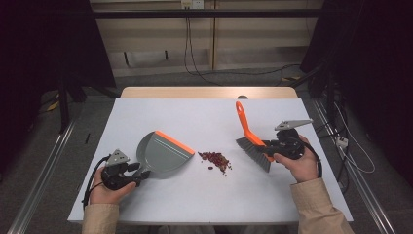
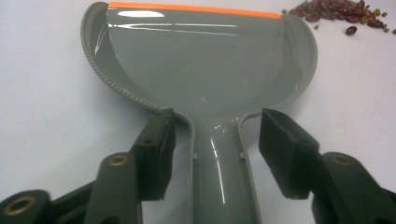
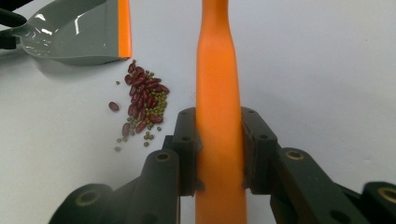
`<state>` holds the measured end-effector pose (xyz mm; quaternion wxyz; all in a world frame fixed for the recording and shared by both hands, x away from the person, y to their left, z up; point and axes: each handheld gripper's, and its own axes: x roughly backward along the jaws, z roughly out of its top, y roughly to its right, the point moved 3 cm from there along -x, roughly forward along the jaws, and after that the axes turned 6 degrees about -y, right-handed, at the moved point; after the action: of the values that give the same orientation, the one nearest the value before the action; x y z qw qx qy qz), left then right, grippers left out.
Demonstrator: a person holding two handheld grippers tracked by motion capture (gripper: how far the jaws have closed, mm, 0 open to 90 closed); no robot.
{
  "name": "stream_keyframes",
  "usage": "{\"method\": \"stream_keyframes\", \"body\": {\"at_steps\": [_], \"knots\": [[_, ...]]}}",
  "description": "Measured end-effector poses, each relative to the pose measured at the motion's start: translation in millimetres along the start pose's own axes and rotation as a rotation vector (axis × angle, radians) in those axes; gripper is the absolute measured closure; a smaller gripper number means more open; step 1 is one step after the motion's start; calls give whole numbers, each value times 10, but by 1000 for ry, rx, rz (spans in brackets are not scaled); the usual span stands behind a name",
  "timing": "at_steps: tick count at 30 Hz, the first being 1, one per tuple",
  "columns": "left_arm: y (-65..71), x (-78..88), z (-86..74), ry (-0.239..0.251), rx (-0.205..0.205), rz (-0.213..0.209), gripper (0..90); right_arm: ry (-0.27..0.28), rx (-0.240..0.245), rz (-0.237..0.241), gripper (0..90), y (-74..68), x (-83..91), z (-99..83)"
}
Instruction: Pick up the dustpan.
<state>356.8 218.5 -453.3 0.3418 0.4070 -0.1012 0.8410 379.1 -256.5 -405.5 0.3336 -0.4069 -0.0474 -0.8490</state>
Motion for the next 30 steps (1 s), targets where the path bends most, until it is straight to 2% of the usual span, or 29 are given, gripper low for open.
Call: {"method": "stream_keyframes", "body": {"at_steps": [2, 6, 8, 11, 12, 15, 18, 22, 30], "knots": [[3, -8, -24, -8, 0, 6, 385, 0, 3, 1, 713, 0, -2, -2], [11, -60, -3, -20, 0, 16, 392, -5, 0, -1, 713, -3, -6, -4], [12, -96, 15, -30, -7, 8, 408, -3, -2, 0, 713, -4, -8, -2], [3, -140, 18, -56, -21, 8, 511, 2, -2, 4, 713, -8, -7, 1], [-2, -152, 16, -64, -32, 12, 574, 4, -4, 8, 713, -9, -6, 2], [-2, -164, 16, -69, -32, 9, 627, 5, -2, 7, 713, -7, 2, -1], [-13, -139, 22, -70, -18, 0, 632, 3, -5, 8, 713, 2, 8, -11], [-9, -70, 13, -82, -38, -23, 634, 7, -8, 11, 713, 8, 8, -14], [12, 125, -7, -53, -67, -56, 635, 4, -4, 18, 713, 1, -23, -7]]}}
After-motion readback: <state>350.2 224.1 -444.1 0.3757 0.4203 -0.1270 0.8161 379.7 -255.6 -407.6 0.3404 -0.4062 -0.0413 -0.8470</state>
